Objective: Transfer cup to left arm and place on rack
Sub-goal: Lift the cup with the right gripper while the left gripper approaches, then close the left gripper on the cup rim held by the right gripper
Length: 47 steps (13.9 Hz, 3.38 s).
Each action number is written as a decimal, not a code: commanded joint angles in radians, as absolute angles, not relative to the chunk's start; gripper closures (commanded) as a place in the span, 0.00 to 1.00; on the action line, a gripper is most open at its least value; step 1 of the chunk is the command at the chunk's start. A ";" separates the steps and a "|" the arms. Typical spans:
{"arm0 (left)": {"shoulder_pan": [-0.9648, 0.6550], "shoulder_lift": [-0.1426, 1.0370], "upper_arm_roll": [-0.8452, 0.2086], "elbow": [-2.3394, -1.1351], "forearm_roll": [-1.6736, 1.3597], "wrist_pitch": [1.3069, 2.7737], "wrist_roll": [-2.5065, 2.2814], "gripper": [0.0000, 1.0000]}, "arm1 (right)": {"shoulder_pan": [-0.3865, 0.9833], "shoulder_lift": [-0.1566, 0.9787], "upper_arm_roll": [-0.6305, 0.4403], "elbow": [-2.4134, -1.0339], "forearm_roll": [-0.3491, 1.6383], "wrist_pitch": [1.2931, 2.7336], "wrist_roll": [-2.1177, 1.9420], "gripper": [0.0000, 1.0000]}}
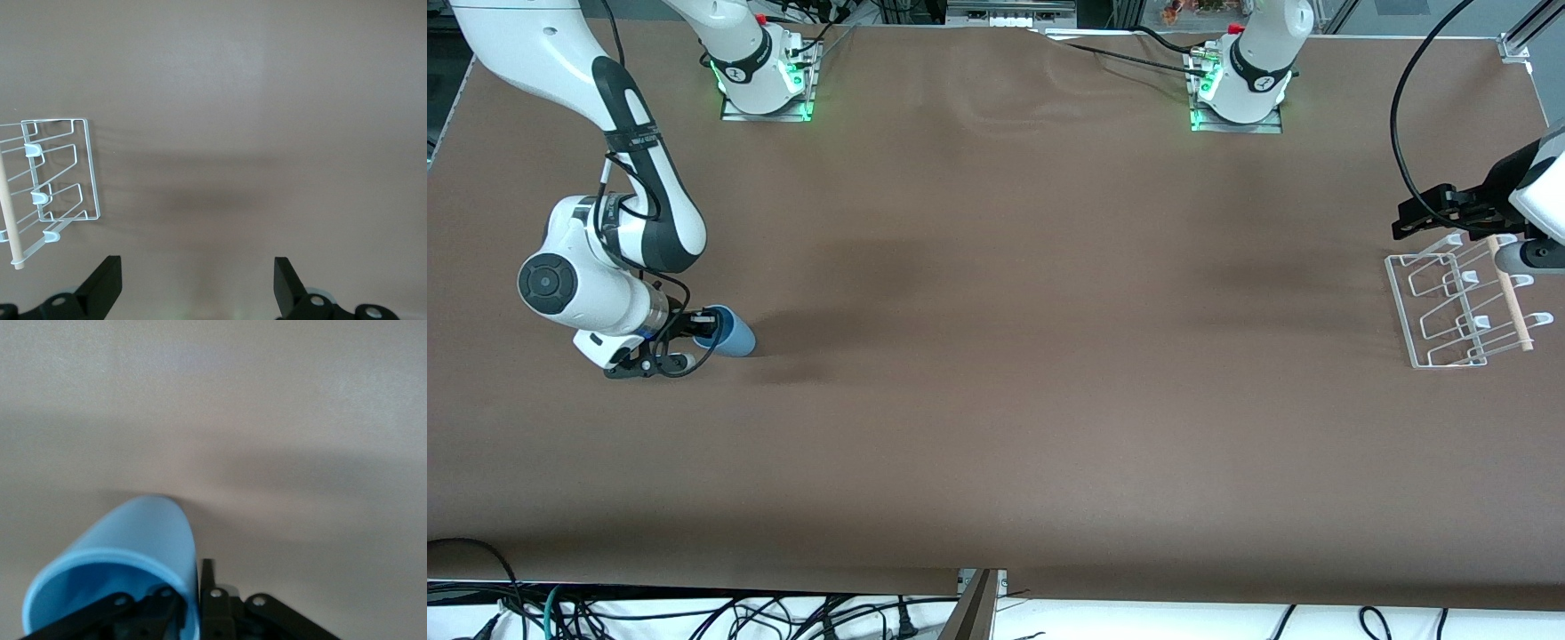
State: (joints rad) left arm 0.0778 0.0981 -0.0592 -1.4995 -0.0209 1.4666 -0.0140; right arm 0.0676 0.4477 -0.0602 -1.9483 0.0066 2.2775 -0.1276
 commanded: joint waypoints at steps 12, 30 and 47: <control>0.067 0.104 -0.061 -1.528 -0.181 1.482 0.116 0.00 | 0.202 0.469 -0.040 -1.651 0.168 1.898 0.119 1.00; -0.120 0.316 -0.106 -1.572 -0.443 1.818 0.872 0.00 | 0.701 0.525 -0.038 -1.325 0.989 2.046 1.178 1.00; -0.110 0.227 -0.224 -1.647 -0.476 1.810 1.384 0.00 | 0.755 0.511 -0.040 -1.324 0.988 2.095 1.299 1.00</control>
